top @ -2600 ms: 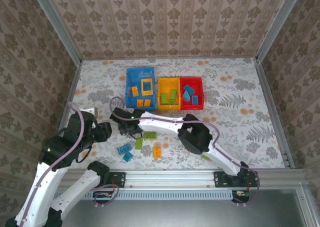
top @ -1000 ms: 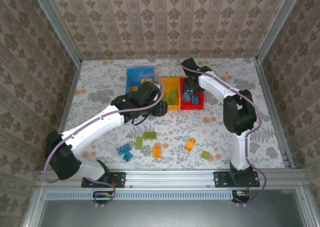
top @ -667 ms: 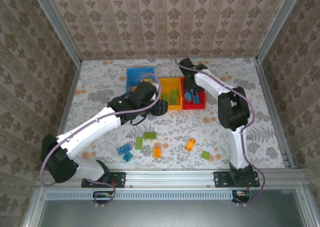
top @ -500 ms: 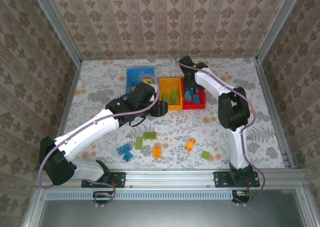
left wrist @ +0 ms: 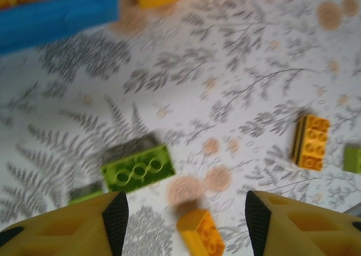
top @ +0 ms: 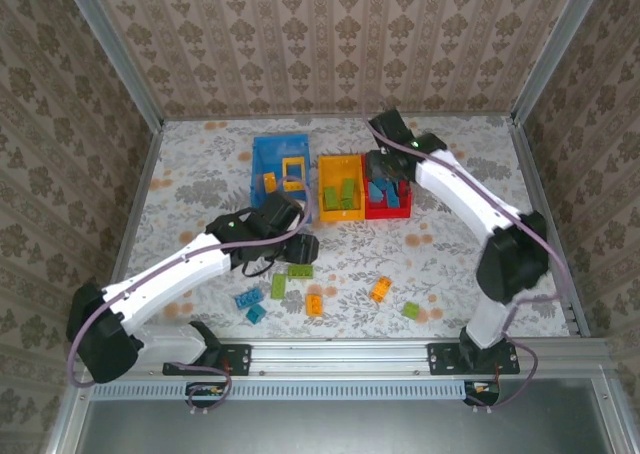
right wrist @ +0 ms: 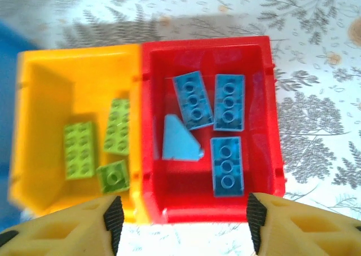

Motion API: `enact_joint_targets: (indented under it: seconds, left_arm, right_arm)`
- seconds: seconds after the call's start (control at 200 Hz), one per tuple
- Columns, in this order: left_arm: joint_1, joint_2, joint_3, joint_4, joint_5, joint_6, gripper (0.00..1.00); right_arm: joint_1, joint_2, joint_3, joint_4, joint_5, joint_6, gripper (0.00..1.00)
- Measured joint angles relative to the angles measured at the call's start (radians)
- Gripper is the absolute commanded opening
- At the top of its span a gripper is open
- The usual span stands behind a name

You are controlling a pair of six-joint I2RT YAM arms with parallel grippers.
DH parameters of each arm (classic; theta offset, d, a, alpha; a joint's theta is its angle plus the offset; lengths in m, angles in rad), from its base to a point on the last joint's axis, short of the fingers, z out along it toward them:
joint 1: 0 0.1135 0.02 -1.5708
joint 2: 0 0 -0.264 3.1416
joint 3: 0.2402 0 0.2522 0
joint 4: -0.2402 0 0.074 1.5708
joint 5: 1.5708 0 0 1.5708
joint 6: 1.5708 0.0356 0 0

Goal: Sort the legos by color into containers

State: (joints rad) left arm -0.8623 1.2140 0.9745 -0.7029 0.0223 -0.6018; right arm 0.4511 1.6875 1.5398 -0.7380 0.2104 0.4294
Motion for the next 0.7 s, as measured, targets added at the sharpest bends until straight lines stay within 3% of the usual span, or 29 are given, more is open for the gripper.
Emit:
enact_joint_targets:
  seconds: [0.155,0.325,0.495,0.7]
  left_arm:
    - [0.000,-0.062,-0.072,-0.040,-0.038,-0.170,0.58]
    - [-0.010,-0.064,-0.100,-0.036,-0.045,-0.348,0.58]
    - [-0.109,0.110,-0.003,-0.004,-0.029,-0.301,0.59]
    - [-0.279,0.406,0.234,0.037,-0.003,-0.134,0.66]
  right_arm:
    - [0.059,-0.278,-0.317,0.134,-0.148,-0.053,0.71]
    - [0.177,-0.452,-0.560,0.212,-0.309,-0.084,0.76]
    - [0.254,-0.600,-0.687,0.225,-0.355,-0.062,0.78]
    - [0.202,-0.892,-0.709,0.125,-0.177,0.000,0.85]
